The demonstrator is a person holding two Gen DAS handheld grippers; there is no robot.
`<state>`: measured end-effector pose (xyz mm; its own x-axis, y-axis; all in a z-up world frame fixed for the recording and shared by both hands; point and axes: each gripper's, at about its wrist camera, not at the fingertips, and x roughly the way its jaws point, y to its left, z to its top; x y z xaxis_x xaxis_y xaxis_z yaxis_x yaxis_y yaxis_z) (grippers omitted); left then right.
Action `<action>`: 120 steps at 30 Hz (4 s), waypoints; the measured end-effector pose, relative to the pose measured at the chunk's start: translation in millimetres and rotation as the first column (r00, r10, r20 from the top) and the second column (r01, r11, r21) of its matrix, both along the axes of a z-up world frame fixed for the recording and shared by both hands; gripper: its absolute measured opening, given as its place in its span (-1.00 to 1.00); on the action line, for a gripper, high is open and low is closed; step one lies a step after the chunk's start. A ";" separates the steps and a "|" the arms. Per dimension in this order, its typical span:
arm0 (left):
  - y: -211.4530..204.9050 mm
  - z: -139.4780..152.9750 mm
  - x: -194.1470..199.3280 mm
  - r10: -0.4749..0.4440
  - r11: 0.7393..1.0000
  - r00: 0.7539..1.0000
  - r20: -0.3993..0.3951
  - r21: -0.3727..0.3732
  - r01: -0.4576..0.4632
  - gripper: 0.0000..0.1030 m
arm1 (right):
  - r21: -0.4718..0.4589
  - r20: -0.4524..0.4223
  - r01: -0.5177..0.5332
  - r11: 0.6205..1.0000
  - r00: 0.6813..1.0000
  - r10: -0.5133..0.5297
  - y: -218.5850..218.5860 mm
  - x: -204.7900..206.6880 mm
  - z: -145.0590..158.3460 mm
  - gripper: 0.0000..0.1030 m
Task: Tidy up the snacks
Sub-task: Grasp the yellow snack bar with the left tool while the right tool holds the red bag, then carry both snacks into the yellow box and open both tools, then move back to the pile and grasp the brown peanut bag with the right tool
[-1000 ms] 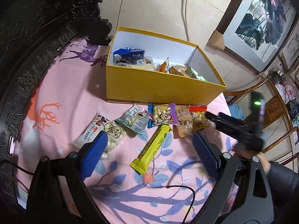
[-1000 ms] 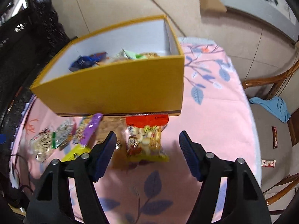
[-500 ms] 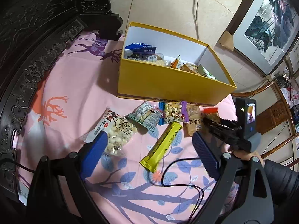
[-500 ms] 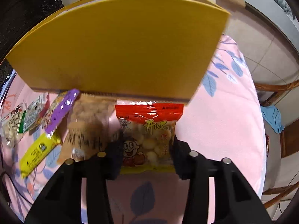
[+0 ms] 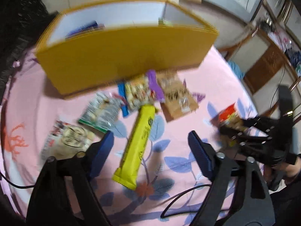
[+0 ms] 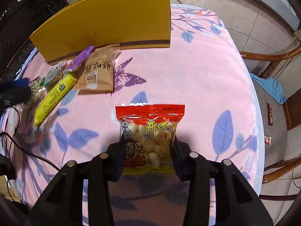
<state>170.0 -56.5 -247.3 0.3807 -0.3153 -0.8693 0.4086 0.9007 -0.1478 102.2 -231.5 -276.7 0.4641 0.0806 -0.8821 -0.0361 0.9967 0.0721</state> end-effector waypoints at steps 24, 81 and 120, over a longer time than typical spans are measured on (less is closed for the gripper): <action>-15.0 -46.5 10.4 0.017 0.990 0.998 -0.067 0.138 -0.008 -0.20 | -0.021 0.006 -0.005 1.000 1.000 0.005 -3.5 3.2 -4.8 -0.10; 46.5 121.8 -19.0 0.147 0.976 0.964 0.222 -0.190 -0.105 -0.58 | 0.120 0.286 -0.058 0.991 0.958 0.021 -5.2 6.2 102.6 -0.15; 85.2 150.7 45.1 0.395 0.909 0.881 0.261 -0.252 -0.333 0.86 | 0.128 0.380 -0.083 0.988 0.925 0.029 12.7 78.5 140.9 0.55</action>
<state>215.1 28.7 -96.6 0.7331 -0.2536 -0.6310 0.1098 0.9598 -0.2582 180.7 -218.8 -135.8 0.7502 0.2249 -0.6218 -0.1431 0.9733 0.1794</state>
